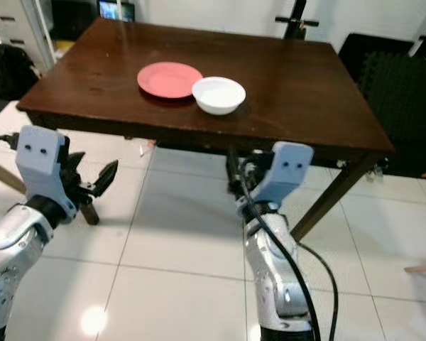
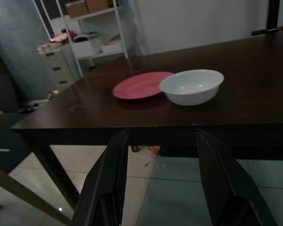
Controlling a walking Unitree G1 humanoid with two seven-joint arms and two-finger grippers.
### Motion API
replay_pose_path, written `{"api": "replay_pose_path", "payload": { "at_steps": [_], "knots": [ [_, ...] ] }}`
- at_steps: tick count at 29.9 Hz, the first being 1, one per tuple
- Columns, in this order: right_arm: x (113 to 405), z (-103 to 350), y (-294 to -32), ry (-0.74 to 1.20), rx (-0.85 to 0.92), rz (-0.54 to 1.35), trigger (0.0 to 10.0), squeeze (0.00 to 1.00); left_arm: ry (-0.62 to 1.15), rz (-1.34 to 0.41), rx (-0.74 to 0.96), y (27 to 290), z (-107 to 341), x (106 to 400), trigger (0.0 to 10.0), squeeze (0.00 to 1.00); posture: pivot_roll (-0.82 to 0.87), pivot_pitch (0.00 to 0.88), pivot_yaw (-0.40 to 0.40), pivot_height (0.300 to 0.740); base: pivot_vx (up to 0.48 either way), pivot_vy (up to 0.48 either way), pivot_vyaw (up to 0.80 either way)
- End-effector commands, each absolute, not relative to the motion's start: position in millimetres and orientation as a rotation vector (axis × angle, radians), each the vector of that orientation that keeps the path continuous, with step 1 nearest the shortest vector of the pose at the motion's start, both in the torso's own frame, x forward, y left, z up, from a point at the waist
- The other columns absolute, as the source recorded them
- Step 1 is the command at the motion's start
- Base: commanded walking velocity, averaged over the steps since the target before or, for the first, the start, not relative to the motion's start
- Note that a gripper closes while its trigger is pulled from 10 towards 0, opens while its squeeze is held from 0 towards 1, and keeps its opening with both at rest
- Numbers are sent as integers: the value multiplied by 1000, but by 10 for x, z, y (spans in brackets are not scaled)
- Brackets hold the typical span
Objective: Setting the table
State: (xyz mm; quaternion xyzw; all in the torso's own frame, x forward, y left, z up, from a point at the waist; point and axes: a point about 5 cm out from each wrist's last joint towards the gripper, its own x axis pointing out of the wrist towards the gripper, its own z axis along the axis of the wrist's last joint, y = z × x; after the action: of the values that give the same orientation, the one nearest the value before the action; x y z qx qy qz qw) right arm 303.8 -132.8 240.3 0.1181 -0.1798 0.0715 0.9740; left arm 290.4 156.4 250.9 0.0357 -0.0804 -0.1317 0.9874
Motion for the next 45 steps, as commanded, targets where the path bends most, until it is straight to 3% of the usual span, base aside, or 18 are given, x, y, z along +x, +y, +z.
{"api": "replay_pose_path", "payload": {
  "at_steps": [1,8,45],
  "knots": [
    [3030,2390,-1354,-361,243,138,10000,0,-146,-264,74,1570,2468,2903,10000,0,90,171,44,740,0,0,0],
    [3039,2373,-1354,-345,226,140,10000,0,-150,-260,49,1569,2480,2915,10000,0,89,170,45,740,0,0,72],
    [3039,2356,-1348,-334,204,148,10000,0,-160,-184,75,1617,2480,2964,10000,0,86,183,41,740,0,0,800]
  ]
}}
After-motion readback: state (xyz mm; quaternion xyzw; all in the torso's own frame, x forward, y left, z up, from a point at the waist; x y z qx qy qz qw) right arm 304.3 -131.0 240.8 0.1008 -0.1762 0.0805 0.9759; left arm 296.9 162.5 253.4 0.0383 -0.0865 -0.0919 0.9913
